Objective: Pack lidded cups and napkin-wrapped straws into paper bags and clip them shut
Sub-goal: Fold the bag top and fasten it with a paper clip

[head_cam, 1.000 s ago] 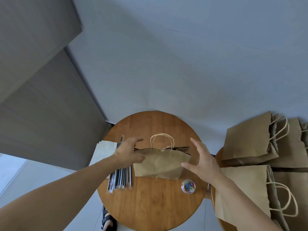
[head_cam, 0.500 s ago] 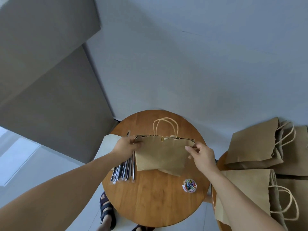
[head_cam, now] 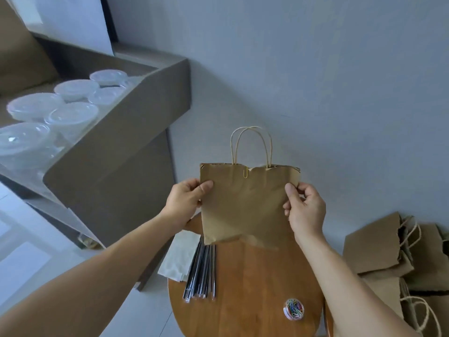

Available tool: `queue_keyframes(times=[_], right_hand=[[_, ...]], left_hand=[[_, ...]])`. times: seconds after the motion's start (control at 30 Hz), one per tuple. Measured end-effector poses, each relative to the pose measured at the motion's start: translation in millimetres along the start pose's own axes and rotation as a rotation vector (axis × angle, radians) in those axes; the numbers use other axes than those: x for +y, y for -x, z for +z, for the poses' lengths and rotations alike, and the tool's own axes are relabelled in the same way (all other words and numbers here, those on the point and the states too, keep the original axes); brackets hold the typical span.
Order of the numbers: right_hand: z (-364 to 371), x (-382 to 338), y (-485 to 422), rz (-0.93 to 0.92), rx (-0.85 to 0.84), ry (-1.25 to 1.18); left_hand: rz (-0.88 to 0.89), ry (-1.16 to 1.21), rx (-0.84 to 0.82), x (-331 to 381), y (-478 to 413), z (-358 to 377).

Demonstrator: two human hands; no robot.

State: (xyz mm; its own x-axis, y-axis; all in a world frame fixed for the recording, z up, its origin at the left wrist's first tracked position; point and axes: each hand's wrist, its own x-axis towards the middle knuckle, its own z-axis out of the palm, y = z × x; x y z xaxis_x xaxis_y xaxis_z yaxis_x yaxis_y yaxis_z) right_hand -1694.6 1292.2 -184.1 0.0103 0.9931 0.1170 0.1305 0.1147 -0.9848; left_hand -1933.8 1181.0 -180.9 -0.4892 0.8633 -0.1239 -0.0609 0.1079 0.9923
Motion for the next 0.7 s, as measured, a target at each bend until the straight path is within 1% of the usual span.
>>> queue_keyframes(times=[0.23, 0.43, 0.57, 0.7], right_hand=[[49.6, -118.7, 44.6, -0.158, 0.078, -0.068], [99.3, -230.0, 99.2, -0.268, 0.073, -0.186], [140.9, -293.6, 134.6, -0.32, 0.023, -0.227], [190.4, -335.5, 160.8, -0.368, -0.067, -0.223]], left_hand=[[0.216, 0.195, 0.024, 95.6, 45.8, -73.0], [0.447, 0.134, 0.008, 180.6, 98.4, -164.8], [0.592, 0.084, 0.159, 230.2, 126.5, -225.3], [0.655, 0.07, 0.287, 256.6, 137.7, -286.0]])
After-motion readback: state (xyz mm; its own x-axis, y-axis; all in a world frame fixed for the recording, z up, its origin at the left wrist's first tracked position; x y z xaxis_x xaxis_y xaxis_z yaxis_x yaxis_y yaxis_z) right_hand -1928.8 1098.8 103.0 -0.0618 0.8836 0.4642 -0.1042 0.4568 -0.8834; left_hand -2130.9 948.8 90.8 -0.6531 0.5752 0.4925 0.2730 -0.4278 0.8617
